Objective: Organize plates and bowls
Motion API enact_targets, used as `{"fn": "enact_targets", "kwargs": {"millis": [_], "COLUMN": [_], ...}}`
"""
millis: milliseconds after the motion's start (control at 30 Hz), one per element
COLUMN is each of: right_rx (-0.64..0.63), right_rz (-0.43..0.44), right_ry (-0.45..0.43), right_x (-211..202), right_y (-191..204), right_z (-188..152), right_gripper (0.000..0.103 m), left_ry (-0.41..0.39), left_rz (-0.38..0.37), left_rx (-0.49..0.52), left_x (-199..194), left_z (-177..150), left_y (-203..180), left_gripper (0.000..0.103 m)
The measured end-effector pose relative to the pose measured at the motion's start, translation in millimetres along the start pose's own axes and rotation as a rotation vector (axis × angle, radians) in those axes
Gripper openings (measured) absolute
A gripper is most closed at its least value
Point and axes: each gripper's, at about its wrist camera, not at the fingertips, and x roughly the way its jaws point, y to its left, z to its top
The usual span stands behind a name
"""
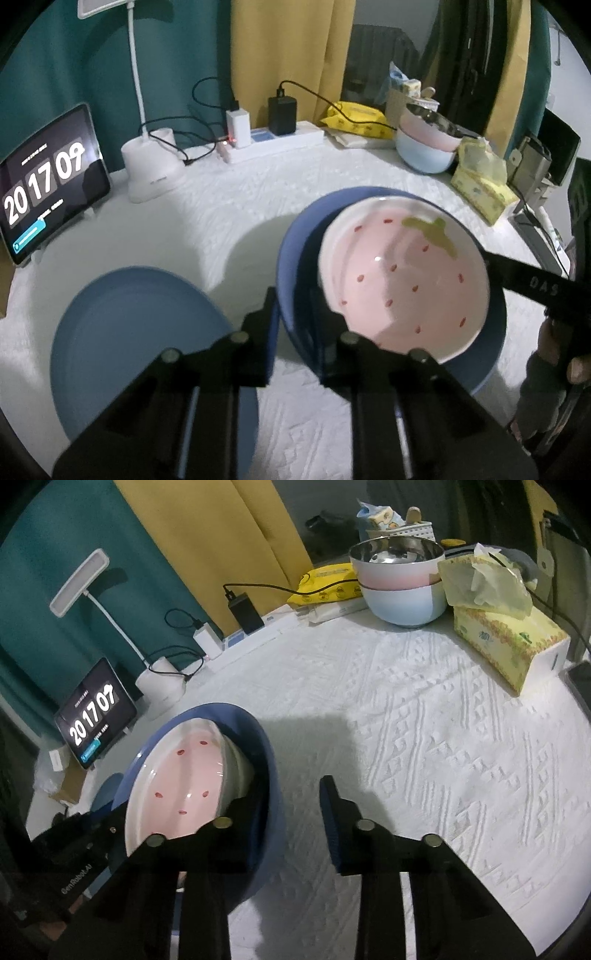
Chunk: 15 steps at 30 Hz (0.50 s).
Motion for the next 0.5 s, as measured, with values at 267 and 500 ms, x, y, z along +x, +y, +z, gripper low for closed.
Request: {"fn": "enact_targets", "kwargs": {"millis": [267,500], "right_rx": [-0.003,-0.003], "right_rz": [-0.021,-0.038], "right_ry": [-0.015,-0.018], "right_x": [-3,-7], "right_y": [14,17], "right_z": [-1,-4], "right_gripper": [0.008,0.008], "left_ry": [-0.011,-0.027], "left_rz": [-0.003,-0.010], "left_rx": [0.000,0.005], "left_x": [-3,-10], "left_z": [-2,-3], "left_y": [1,2], "left_gripper": [0.013,0.013]}}
